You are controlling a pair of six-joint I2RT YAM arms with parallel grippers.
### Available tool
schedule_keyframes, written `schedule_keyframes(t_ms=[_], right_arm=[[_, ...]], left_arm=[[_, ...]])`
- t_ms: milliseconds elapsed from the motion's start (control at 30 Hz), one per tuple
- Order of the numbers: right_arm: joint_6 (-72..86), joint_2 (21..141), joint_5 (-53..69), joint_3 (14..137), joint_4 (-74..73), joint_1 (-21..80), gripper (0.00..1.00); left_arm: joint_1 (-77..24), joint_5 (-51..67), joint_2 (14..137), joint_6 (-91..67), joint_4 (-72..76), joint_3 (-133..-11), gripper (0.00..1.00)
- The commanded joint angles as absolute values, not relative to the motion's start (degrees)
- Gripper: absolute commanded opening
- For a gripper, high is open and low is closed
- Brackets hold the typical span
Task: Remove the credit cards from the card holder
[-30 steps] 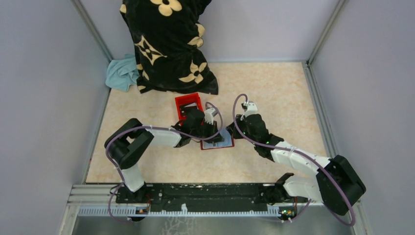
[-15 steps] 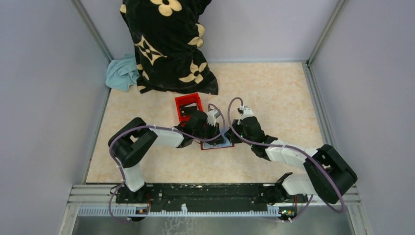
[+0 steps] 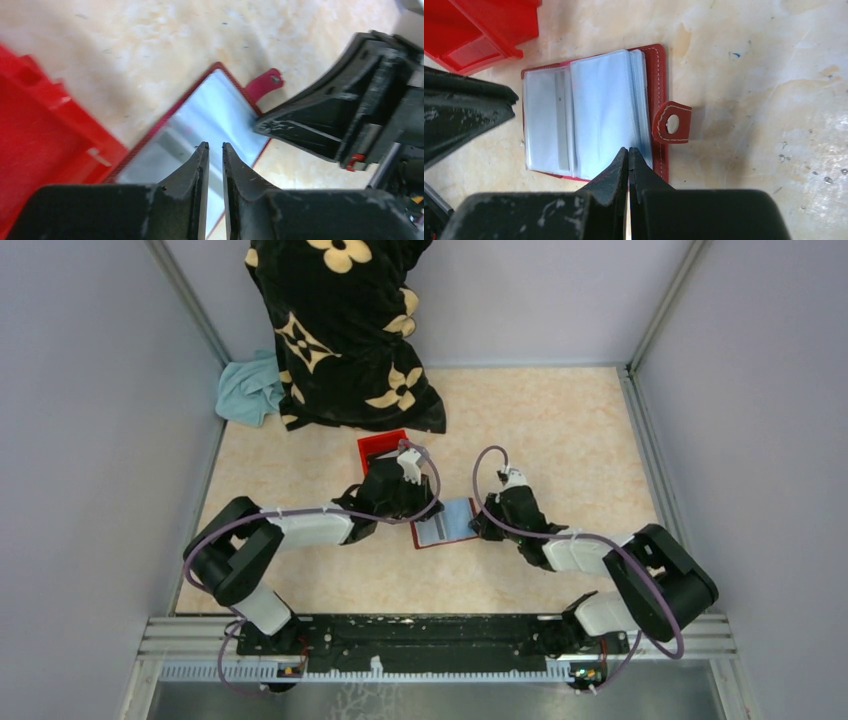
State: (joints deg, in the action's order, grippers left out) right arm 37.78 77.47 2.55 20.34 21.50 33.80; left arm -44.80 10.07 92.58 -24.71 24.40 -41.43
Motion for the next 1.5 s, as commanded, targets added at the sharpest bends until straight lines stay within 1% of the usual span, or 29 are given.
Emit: schedule_keyframes(t_ms=[0, 100, 133, 267, 300, 367, 400, 467, 533, 633, 767, 833, 967, 1000, 1033, 1200, 1267, 1333, 1400, 1467], right_arm=[[37.12, 75.84, 2.33, 20.73, 21.47, 32.40, 0.00], [36.49, 74.01, 3.20, 21.30, 20.89, 32.34, 0.00], [36.12, 73.32, 3.74, 21.56, 20.95, 32.34, 0.00], [33.43, 70.74, 6.01, 22.19, 21.11, 32.33, 0.00], [32.63, 70.33, 6.32, 22.57, 20.80, 32.49, 0.01], [30.40, 69.97, 6.12, 24.14, 19.66, 33.84, 0.09], [29.34, 70.08, 4.74, 25.19, 18.25, 35.20, 0.14], [27.02, 70.76, 0.23, 27.95, 15.30, 39.84, 0.20], [25.87, 71.96, -2.71, 30.24, 13.29, 42.81, 0.23], [25.79, 73.44, -2.76, 31.44, 14.37, 44.29, 0.34], [24.62, 75.88, -2.68, 33.31, 14.70, 44.92, 0.47], [23.68, 77.80, -3.34, 35.38, 13.93, 46.08, 0.51], [21.36, 82.26, -9.41, 40.42, 10.43, 51.03, 0.63], [21.02, 83.39, -10.64, 41.45, 9.65, 51.58, 0.64], [20.93, 84.27, -11.65, 42.40, 9.00, 52.56, 0.64], [20.33, 87.78, -14.72, 45.34, 7.74, 55.09, 0.64], [20.23, 89.07, -16.28, 46.28, 7.12, 55.98, 0.64], [20.57, 90.33, -17.49, 46.97, 6.53, 56.41, 0.65], [20.86, 91.82, -18.48, 47.50, 5.94, 56.70, 0.70], [20.92, 93.12, -19.95, 48.13, 5.32, 57.13, 0.71]], left_arm=[[-43.25, 4.92, 93.33, -23.72, 18.10, -43.74, 0.19], [-43.24, 3.50, 94.11, -23.44, 15.87, -44.94, 0.02], [-43.24, 3.25, 94.21, -23.38, 15.78, -44.96, 0.00], [-43.24, 2.45, 94.14, -23.29, 15.74, -44.76, 0.00], [-43.24, 2.25, 93.94, -23.38, 15.78, -44.70, 0.00], [-43.24, 1.48, 93.29, -23.57, 16.32, -44.09, 0.00], [-43.24, 0.99, 92.62, -23.70, 17.02, -43.59, 0.00], [-43.24, -0.52, 90.63, -24.01, 18.99, -41.89, 0.00], [-43.24, -3.04, 88.19, -24.33, 20.48, -39.88, 0.04], [-43.17, -6.81, 84.79, -24.39, 21.65, -37.52, 0.11], [-42.15, -7.96, 82.62, -25.50, 21.61, -36.48, 0.21], [-41.30, -8.48, 82.28, -27.09, 21.00, -36.16, 0.25], [-40.05, -8.12, 80.75, -28.09, 21.89, -34.89, 0.39], [-40.00, -8.74, 80.16, -28.26, 21.95, -34.58, 0.42], [-40.01, -9.52, 79.51, -28.38, 22.09, -34.14, 0.44], [-39.90, -16.53, 74.04, -29.64, 23.18, -30.45, 0.47], [-39.86, -19.97, 71.74, -29.85, 23.12, -29.16, 0.55], [-39.82, -23.10, 70.09, -30.11, 21.40, -29.04, 0.59], [-39.79, -25.44, 68.69, -30.69, 20.58, -28.61, 0.62], [-39.73, -26.69, 67.39, -31.05, 20.83, -27.87, 0.64]])
